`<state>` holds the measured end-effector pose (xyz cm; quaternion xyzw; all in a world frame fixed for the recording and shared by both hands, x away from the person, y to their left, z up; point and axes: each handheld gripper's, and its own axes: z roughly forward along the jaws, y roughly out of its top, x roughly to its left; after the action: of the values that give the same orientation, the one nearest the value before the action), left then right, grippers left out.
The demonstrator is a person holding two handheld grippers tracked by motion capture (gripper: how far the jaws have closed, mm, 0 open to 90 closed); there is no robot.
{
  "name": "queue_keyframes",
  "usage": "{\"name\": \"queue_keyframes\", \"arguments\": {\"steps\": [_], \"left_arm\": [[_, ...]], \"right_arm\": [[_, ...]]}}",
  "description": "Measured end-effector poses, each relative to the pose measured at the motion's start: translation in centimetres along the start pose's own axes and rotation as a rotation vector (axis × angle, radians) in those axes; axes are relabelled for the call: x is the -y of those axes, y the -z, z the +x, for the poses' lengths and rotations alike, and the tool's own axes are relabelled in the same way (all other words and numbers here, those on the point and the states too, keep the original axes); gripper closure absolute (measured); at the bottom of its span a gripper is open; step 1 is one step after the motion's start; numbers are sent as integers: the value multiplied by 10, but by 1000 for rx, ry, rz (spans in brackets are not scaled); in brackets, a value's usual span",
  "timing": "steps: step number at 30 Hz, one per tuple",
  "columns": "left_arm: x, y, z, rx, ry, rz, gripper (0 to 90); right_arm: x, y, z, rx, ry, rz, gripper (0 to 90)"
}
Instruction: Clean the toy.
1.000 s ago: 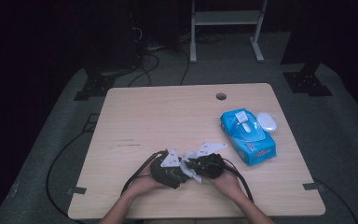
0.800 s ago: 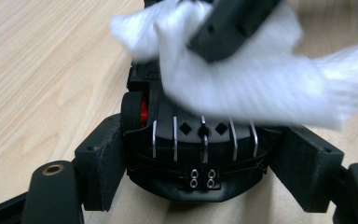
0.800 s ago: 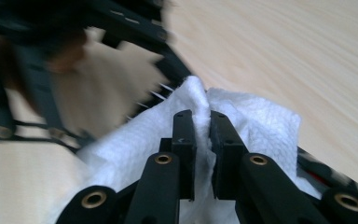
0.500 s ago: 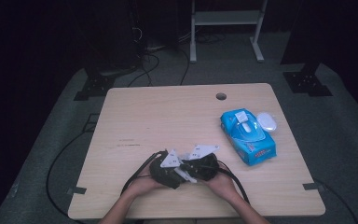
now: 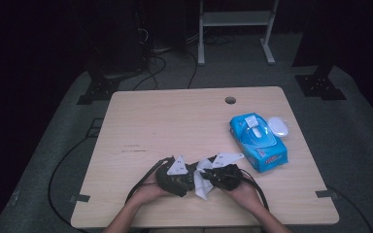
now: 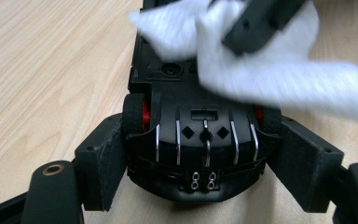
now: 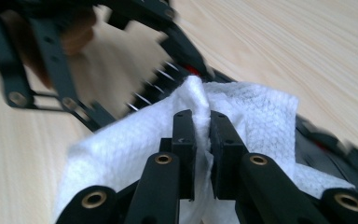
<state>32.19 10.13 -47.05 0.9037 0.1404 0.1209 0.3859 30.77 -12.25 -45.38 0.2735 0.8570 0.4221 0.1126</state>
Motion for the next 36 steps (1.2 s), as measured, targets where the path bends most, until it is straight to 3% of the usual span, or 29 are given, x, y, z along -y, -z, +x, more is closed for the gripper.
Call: {"name": "queue_keyframes", "arguments": {"steps": [4,7,11,12,15,16,19,21,22,24,26,31,36], "left_arm": [[-1,-2,0,-2,-6,-7,244],[-1,-2,0,-3,-11,-3,244],[2,1,3,-2,-2,-7,244],[3,2,3,-2,2,-11,243],[4,4,6,4,10,-8,243],[4,4,6,4,11,-8,242],[4,3,6,-2,0,-5,243],[4,3,6,1,12,-5,243],[5,2,6,0,18,-4,243],[5,2,7,-4,16,-2,242],[4,3,7,0,17,-3,243],[4,3,6,-4,8,1,243],[4,1,3,-14,-23,15,244]], "right_arm": [[-3,-2,-2,4,-26,-11,814],[-17,-17,1,-42,-69,-44,814],[-30,-27,-1,30,-16,-29,813],[-30,-26,-8,66,-27,-19,813],[-21,-18,-32,119,-114,7,813],[-18,-16,-37,136,-122,12,814],[-8,-6,-48,154,-156,28,813],[-3,-1,-44,134,-151,26,813],[-2,0,-39,96,-137,16,812],[0,1,-26,96,-65,17,812],[1,4,-22,96,-26,39,813],[11,15,-41,156,-109,70,813],[-2,4,-46,168,-132,37,812]]}}
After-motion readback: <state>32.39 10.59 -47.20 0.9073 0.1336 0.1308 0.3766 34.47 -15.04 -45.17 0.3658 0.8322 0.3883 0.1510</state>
